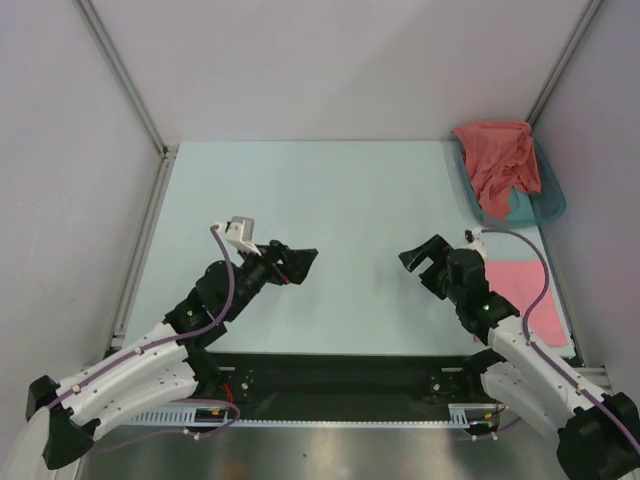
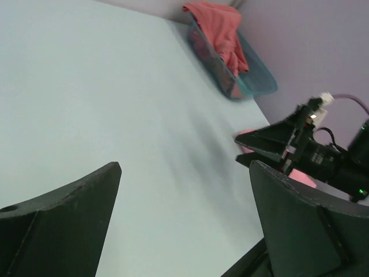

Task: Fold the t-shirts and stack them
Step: Grab the tshirt from the pile

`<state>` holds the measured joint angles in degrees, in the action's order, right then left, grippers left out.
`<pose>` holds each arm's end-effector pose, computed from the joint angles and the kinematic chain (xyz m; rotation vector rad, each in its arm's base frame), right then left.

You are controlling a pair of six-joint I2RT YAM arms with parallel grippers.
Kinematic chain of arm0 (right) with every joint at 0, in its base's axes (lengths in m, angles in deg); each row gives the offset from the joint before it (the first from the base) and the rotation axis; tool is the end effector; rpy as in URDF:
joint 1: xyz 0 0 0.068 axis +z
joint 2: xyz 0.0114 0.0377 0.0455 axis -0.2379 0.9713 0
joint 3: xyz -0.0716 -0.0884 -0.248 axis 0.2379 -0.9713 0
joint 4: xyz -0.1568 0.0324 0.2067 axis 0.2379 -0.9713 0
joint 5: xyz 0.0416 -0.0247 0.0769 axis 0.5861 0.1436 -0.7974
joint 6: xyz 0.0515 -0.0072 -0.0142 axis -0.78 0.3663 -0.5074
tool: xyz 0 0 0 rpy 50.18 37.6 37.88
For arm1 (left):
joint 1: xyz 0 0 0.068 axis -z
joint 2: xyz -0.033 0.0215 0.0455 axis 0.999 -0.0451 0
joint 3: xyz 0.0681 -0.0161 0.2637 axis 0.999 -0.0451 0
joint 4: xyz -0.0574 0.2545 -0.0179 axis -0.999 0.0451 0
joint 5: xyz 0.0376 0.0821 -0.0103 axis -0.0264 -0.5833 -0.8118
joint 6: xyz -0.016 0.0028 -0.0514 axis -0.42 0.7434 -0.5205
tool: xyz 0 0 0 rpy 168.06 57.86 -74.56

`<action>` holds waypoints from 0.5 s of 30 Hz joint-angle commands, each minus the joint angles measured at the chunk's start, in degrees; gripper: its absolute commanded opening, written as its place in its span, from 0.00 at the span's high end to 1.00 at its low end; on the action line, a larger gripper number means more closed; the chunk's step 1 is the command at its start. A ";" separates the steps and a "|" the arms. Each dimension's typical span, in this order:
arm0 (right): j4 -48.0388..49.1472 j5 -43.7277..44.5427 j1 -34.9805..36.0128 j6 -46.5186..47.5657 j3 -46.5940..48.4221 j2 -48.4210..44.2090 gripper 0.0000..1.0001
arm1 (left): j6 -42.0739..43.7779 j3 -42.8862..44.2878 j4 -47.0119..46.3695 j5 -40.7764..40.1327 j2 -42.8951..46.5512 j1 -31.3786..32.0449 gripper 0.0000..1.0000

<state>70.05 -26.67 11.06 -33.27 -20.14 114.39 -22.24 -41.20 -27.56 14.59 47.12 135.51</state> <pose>0.1626 0.0711 0.2063 0.6385 2.0368 0.7541 0.1251 -0.1278 0.2873 0.0491 1.6873 -0.9101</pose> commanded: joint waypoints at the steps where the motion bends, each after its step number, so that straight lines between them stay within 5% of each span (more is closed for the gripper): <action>1: -11.83 5.57 -4.24 7.23 9.97 2.40 0.00 | -9.13 4.55 13.35 -9.26 -1.34 -0.46 0.00; 4: -13.88 3.31 -11.16 13.98 17.25 5.47 0.00 | -13.52 6.91 17.93 -9.71 -2.48 -1.60 0.00; 7: -10.72 -0.57 -15.75 20.40 22.45 10.38 0.00 | -8.09 9.73 18.99 0.99 -3.63 -4.14 0.00; 15: -15.81 9.86 -24.38 29.02 51.95 37.78 0.00 | -3.15 11.59 16.97 18.06 -5.65 -6.35 0.00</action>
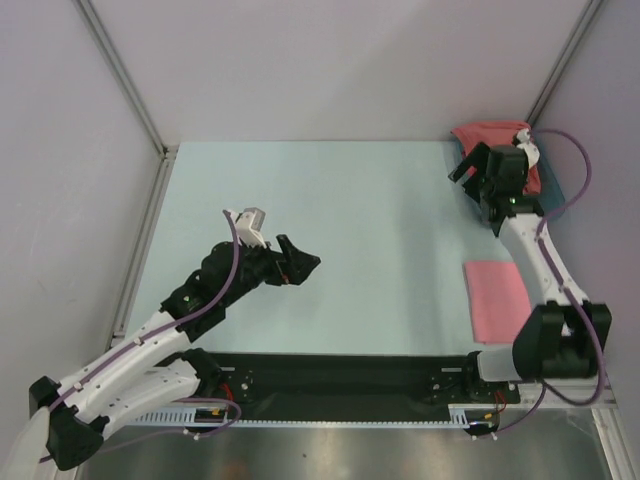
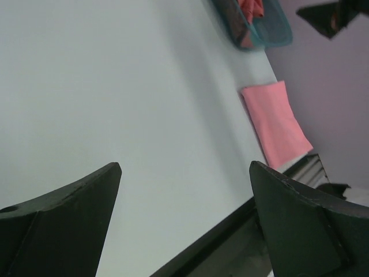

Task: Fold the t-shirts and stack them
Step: Grab the tshirt from the pile

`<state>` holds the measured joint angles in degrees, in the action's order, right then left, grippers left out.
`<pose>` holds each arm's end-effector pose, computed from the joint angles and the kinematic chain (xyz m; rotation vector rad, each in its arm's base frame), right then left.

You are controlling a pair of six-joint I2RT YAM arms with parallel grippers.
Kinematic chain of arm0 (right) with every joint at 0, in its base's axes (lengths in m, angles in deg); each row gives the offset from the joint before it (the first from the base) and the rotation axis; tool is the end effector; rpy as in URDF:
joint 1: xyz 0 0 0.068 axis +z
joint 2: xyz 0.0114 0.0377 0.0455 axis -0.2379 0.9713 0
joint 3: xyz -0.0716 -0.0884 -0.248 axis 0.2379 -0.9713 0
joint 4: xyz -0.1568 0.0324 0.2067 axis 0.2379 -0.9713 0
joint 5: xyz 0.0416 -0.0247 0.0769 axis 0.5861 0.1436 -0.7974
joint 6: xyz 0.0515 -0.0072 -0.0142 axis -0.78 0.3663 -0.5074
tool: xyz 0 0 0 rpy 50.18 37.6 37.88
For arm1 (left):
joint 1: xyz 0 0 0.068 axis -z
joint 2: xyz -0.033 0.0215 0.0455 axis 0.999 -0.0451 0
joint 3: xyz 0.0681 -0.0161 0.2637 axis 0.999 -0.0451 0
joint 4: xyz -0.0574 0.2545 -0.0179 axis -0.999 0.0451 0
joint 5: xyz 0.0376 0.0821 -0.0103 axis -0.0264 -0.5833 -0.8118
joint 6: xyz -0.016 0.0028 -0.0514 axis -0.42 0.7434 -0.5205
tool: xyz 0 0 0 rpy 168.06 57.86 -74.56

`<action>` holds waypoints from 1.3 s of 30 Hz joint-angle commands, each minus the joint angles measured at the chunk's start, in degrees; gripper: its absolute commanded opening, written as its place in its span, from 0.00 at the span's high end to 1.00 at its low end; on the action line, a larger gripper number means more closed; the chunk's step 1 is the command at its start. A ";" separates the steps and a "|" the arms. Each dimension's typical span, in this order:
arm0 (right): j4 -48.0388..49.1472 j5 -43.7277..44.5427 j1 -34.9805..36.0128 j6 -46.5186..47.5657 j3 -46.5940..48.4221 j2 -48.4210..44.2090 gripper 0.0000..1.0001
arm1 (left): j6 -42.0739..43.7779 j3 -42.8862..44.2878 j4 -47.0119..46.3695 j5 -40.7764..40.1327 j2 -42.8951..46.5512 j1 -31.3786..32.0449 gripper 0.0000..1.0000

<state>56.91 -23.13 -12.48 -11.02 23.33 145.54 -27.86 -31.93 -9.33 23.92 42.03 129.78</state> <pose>0.3025 0.0008 0.3299 0.6740 1.9481 0.2044 0.1416 -0.1264 0.2965 0.0273 1.9603 -0.9135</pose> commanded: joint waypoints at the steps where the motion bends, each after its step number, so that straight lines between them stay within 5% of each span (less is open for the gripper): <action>1: -2.06 6.43 -2.32 8.60 10.44 9.11 0.00 | 2.55 2.23 -1.61 11.09 -0.82 -0.62 0.00; 7: -2.84 9.68 -6.37 10.56 26.07 26.32 0.14 | 3.78 1.53 -5.65 16.99 -1.96 -0.97 0.03; 13: -2.67 12.84 -7.96 14.15 36.81 39.96 0.16 | 6.59 3.72 -6.54 19.46 -5.56 -1.50 0.12; 21: 0.40 10.40 -9.98 16.09 46.93 53.24 0.40 | 7.30 6.01 -5.39 21.92 -10.05 -3.34 0.26; 22: 0.75 10.22 -10.15 17.14 47.63 54.04 0.59 | 6.52 6.18 -5.48 22.18 -10.92 -3.43 0.27; 24: -0.64 11.78 -10.33 17.59 50.95 55.45 0.79 | 5.72 6.54 -5.39 22.97 -11.72 -3.96 0.30; 25: -1.87 12.49 -10.42 17.50 52.46 55.71 0.99 | 5.11 6.80 -5.39 23.76 -12.33 -4.05 0.31; 34: -12.78 25.15 -8.58 17.75 63.10 41.59 1.00 | 1.86 7.33 -4.69 21.49 -10.14 -4.40 0.27; 39: -13.83 22.80 -5.68 22.67 65.39 30.33 1.00 | -0.87 6.19 -3.81 18.06 -5.32 -4.49 0.24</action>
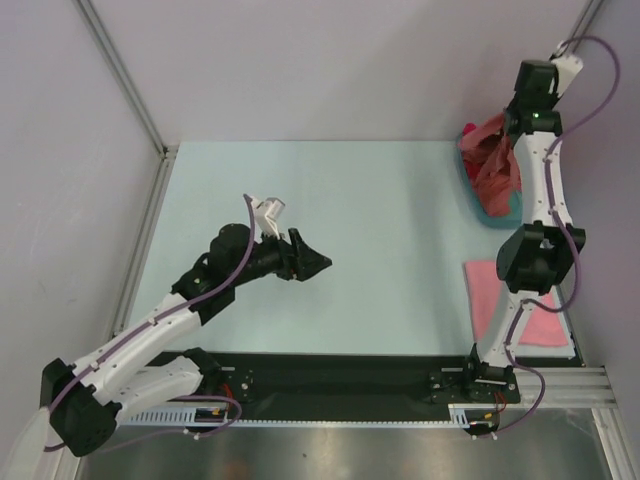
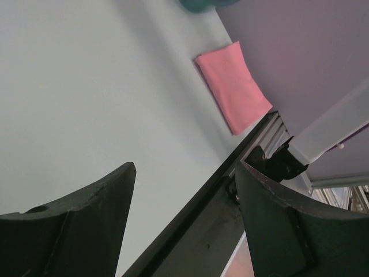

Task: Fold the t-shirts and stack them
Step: Grab the tshirt from the pile, then move the tshirt to the center of the board

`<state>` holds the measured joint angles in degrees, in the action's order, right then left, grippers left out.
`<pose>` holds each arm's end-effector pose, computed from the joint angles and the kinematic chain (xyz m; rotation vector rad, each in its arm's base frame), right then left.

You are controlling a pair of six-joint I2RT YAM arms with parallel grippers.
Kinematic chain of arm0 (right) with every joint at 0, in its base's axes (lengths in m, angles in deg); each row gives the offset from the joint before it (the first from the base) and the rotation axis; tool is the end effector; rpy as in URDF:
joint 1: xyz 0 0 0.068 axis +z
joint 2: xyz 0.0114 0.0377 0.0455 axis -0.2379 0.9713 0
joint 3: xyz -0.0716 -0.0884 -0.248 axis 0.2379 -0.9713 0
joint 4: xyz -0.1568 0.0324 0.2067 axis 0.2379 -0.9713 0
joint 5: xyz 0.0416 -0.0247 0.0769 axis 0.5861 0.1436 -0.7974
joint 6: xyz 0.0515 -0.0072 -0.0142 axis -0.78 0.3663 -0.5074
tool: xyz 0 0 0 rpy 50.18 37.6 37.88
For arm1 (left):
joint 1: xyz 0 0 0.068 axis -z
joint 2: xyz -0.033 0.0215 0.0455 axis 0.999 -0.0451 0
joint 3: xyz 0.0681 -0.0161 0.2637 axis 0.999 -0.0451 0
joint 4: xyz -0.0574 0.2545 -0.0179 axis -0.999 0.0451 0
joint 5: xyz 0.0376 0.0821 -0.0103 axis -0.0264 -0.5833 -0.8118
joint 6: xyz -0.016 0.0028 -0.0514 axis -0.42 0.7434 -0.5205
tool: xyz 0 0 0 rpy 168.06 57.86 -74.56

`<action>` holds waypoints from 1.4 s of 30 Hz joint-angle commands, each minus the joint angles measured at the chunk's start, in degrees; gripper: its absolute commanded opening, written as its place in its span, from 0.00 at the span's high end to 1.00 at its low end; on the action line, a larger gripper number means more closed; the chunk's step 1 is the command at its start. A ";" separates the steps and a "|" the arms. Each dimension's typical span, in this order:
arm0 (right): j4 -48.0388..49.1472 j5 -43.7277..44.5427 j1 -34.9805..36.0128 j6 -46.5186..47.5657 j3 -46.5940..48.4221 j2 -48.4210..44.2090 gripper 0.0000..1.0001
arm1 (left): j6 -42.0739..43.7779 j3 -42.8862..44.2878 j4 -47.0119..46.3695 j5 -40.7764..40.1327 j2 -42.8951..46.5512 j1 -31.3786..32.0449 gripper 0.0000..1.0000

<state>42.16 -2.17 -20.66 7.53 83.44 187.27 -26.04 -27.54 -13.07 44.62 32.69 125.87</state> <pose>0.4661 -0.0747 0.3956 0.7024 1.8318 -0.4384 0.1670 -0.1462 0.3007 0.2625 2.0239 -1.1564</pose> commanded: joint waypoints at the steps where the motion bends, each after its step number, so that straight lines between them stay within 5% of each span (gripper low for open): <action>1: 1.01 0.60 3.81 4.74 4.94 -13.15 1.00 | -3.12 1.88 0.36 -3.43 4.73 -0.58 0.24; 16: 3.38 -33.06 30.43 -6.77 -24.65 -47.16 1.00 | -0.23 10.14 16.18 -15.73 14.57 -1.98 0.06; 25: 8.57 -56.26 31.77 -13.53 -59.73 -54.39 0.99 | -0.05 8.65 17.50 -13.46 13.09 -2.07 0.05; 32: 10.15 -56.73 31.77 -16.61 -83.64 -54.47 0.98 | -0.14 1.10 11.02 -1.33 -4.56 0.03 0.16; 37: 2.53 -42.96 30.28 -16.62 -88.76 -57.11 0.95 | 1.88 2.84 8.28 -11.59 -17.29 10.75 0.28; 42: -2.49 -38.09 31.93 -17.75 -87.01 -59.04 0.57 | 3.55 4.43 5.56 -14.68 -26.19 13.40 0.27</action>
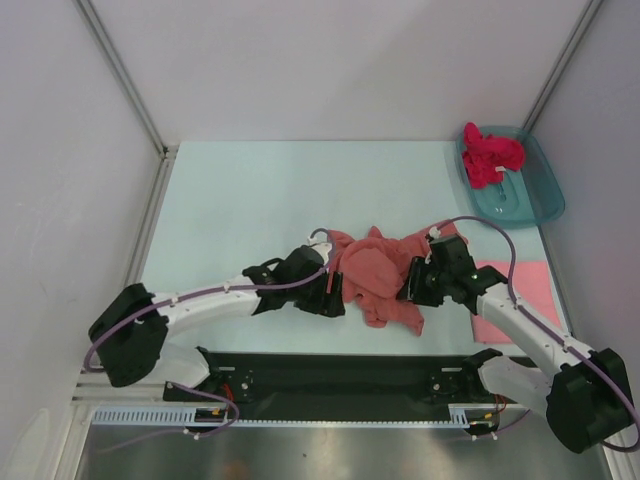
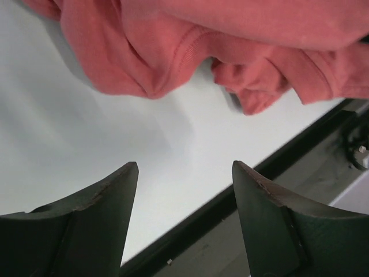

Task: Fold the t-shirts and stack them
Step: Move the tshirt to the center of the board, then flatten the tshirt out

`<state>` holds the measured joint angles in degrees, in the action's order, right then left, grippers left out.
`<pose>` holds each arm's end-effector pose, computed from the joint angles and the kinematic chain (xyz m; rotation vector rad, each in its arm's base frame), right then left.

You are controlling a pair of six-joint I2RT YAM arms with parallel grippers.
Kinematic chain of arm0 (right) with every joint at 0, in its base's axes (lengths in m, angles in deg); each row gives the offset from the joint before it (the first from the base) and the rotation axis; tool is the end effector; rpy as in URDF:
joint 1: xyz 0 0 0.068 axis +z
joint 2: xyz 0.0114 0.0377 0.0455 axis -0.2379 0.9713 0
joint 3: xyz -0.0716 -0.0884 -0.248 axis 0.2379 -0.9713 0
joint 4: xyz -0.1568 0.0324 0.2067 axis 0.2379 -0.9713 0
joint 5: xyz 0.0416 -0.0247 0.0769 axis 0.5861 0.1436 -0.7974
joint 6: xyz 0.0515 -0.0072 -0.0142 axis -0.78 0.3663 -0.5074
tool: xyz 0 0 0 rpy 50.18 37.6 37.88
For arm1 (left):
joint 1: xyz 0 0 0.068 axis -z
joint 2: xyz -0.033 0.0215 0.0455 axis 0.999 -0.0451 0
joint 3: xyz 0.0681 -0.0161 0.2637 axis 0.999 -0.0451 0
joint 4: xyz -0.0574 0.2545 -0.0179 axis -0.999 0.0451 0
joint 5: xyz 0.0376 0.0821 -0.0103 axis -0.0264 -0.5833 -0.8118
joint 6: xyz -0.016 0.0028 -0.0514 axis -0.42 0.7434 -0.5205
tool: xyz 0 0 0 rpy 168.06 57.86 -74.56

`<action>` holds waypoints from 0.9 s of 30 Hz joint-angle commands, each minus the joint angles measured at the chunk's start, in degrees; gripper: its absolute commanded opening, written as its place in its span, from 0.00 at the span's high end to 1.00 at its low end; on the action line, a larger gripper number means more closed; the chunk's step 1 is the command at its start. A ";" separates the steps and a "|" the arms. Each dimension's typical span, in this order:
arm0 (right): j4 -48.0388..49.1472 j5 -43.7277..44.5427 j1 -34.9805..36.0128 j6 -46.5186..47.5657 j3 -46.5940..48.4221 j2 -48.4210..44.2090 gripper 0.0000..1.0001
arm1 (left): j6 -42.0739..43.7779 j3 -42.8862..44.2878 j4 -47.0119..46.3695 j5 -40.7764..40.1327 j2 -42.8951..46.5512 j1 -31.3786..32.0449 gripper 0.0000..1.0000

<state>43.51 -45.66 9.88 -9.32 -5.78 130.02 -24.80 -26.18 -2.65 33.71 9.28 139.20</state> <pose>0.1784 0.0867 0.2058 0.0981 2.6317 0.6479 0.1641 -0.2150 0.1977 0.4265 2.5748 -0.7673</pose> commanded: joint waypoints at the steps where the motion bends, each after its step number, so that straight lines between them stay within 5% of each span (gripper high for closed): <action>1: -4.91 7.94 2.02 -1.08 3.87 -2.15 0.53 | 2.48 3.33 -5.05 -4.73 -4.10 0.07 0.27; 2: -5.62 8.92 2.90 -0.82 4.59 -2.50 0.44 | 2.74 3.69 -5.14 -5.27 -6.12 0.07 0.27; 13: -11.51 24.65 19.69 -9.41 5.30 -4.71 0.40 | 3.19 9.40 -7.51 -11.78 -17.81 -1.60 0.25; 16: -11.69 25.97 20.92 -11.71 3.98 -3.47 0.29 | 3.45 10.63 -8.91 -9.85 -20.45 -2.22 0.28; 20: -12.39 28.61 22.41 -15.22 3.10 -2.94 0.28 | 4.32 11.77 -10.15 -7.29 -21.60 -3.54 0.51; 24: -9.85 29.40 22.50 -17.07 1.17 -2.95 0.33 | 6.26 13.79 -9.27 -5.55 -19.85 -4.15 0.89; 27: -6.87 30.90 22.50 -19.09 -0.15 -4.17 0.46 | 7.23 15.46 -10.14 0.33 -17.14 -4.15 0.94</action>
<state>33.11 -18.71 32.04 -24.42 -4.89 127.09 -19.83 -14.73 -10.80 27.99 -11.90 135.29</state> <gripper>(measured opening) 0.589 0.087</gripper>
